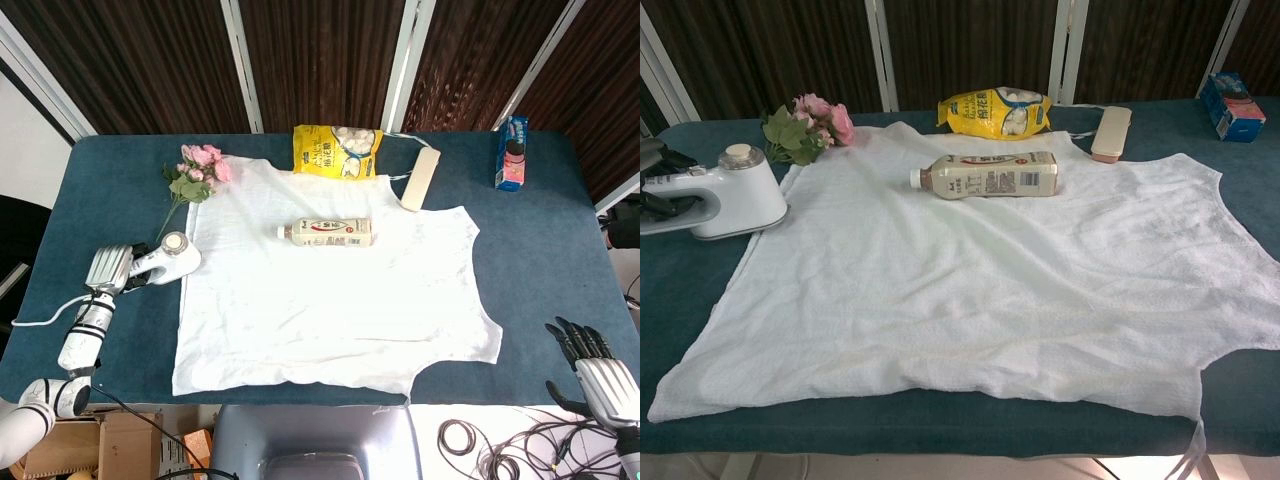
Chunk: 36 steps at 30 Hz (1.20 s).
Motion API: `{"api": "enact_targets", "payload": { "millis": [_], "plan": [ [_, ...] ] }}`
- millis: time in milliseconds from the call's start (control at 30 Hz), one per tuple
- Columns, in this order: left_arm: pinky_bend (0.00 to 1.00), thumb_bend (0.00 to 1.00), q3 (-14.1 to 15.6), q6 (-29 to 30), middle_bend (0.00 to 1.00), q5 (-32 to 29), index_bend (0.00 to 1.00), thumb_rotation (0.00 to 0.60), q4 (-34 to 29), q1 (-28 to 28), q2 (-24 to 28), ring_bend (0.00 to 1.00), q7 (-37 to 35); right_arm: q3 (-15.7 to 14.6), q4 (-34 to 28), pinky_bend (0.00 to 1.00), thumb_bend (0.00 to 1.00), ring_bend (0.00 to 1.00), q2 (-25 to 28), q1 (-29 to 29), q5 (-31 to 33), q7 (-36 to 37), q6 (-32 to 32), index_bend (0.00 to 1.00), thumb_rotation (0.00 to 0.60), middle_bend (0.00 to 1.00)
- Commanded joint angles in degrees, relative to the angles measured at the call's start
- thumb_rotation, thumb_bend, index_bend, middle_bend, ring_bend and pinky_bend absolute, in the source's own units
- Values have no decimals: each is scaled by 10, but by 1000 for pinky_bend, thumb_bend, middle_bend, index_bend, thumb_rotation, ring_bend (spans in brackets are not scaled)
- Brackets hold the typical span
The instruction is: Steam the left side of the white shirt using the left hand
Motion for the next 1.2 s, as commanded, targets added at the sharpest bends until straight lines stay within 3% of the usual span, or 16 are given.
{"api": "enact_targets", "payload": {
  "millis": [33,133,233,300,400,567,733,900,1000,1100,1200],
  "plan": [
    [649,458,24,-6,694,33,691,600,41,1,-25,700,-41,0,-1,0,309,0,-1,1,2,-4,-3,0,600,0],
    [555,427,29,-8,599,41,651,600,57,0,-35,577,-60,0,-3,0,309,0,-1,1,2,-5,-3,0,600,0],
    [455,394,38,-7,447,54,519,600,67,1,-36,418,-81,0,-3,0,309,0,0,-1,1,-2,2,0,600,0],
    [343,325,38,11,277,59,285,600,81,4,-43,219,-79,0,-2,0,310,0,1,-2,1,0,4,0,600,0],
    [164,194,37,42,124,67,48,600,92,8,-48,32,-80,0,-1,0,310,0,2,-2,-1,3,5,0,600,0],
    [119,20,39,63,24,75,0,565,82,12,-37,0,-60,0,0,0,310,0,2,-2,-1,4,6,0,600,0],
    [119,0,35,79,0,75,0,466,35,17,-9,0,-49,0,-1,0,309,0,1,-3,-2,2,7,0,600,0],
    [119,0,36,179,0,93,0,457,-94,60,82,0,-36,2,1,0,310,0,2,-5,3,6,9,0,600,0],
    [119,0,55,200,0,78,0,469,-247,110,177,0,32,4,2,0,310,0,1,-4,9,4,6,0,600,0],
    [115,0,77,229,0,47,0,535,-397,166,250,0,116,5,1,0,310,0,-2,-4,12,-3,3,0,600,0],
    [115,0,89,315,0,58,0,589,-440,222,237,0,160,5,-2,0,310,0,-4,-5,11,-12,5,0,600,0]
  ]
}}
